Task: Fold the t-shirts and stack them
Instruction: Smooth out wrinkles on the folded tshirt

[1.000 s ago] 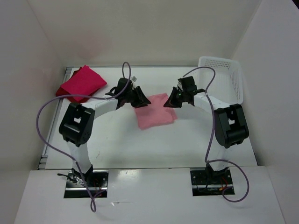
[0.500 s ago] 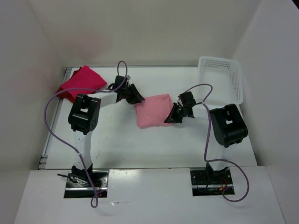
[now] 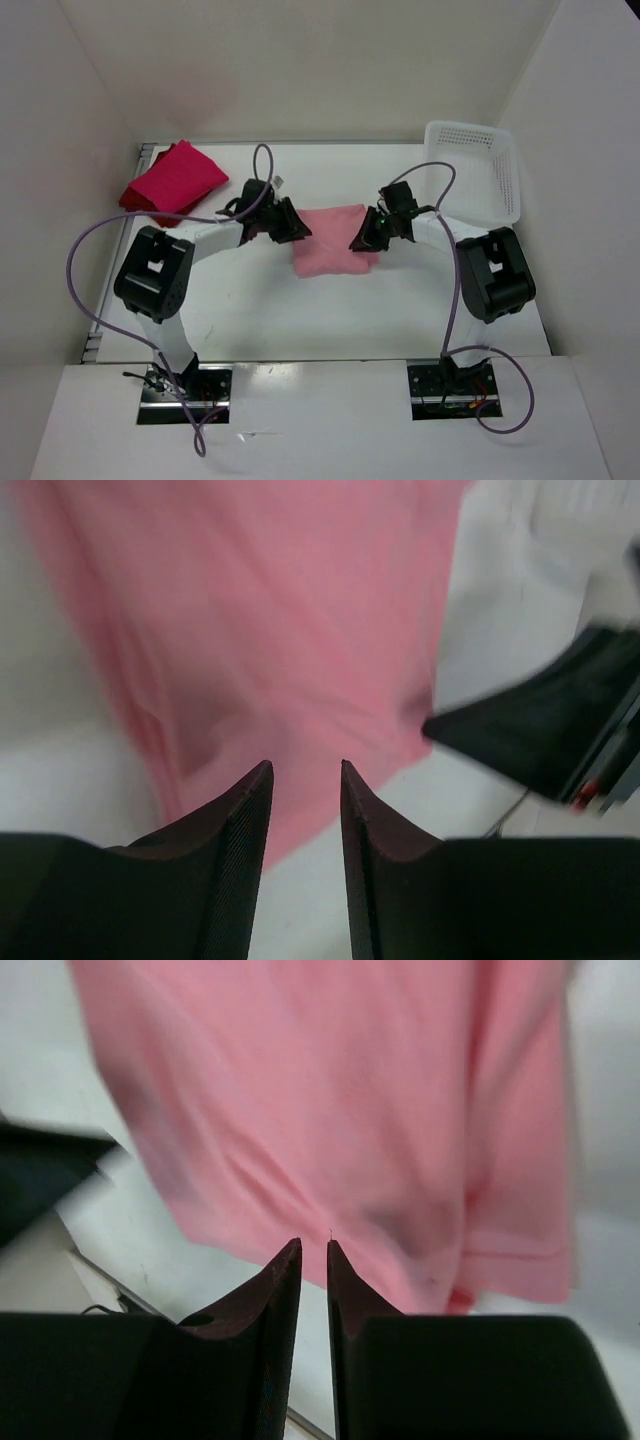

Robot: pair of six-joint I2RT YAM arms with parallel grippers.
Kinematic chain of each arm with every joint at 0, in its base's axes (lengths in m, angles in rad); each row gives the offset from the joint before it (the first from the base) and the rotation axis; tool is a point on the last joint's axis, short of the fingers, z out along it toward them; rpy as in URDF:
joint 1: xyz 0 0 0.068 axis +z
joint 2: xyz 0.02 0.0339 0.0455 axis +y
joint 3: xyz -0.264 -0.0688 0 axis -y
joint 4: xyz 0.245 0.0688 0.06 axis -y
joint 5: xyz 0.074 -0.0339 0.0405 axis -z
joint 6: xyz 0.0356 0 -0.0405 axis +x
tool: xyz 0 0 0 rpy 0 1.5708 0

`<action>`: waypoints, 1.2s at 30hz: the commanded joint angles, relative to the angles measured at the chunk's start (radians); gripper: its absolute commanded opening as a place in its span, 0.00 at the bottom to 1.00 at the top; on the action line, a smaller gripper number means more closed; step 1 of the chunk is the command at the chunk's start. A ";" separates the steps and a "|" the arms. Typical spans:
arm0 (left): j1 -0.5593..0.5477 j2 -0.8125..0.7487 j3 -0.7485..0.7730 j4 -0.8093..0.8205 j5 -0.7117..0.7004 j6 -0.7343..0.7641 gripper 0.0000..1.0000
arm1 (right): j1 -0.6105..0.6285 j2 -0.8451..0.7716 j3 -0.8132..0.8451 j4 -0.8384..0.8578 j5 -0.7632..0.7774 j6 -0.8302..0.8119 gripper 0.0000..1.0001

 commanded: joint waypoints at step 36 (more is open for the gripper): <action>-0.054 0.252 -0.046 0.317 -0.050 -0.055 0.56 | -0.106 -0.344 0.077 -0.064 -0.028 -0.041 0.56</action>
